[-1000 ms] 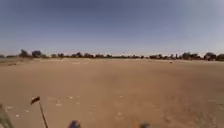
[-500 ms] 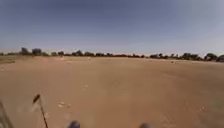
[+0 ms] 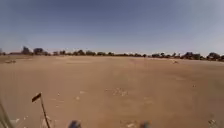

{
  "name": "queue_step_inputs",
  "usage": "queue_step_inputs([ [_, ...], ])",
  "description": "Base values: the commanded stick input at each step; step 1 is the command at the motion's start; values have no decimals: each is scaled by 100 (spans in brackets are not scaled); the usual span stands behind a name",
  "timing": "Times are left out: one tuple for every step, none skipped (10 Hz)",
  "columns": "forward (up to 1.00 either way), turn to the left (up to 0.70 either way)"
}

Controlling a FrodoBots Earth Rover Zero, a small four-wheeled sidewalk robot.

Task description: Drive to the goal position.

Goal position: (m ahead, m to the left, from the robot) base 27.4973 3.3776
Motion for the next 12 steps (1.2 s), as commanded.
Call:
queue_step_inputs([
  [70,0],
  [70,0],
  [70,0],
  [70,0],
  [70,0],
  [70,0],
  [70,0],
  [70,0],
  [70,0],
  [70,0],
  [70,0],
  [70,0],
])
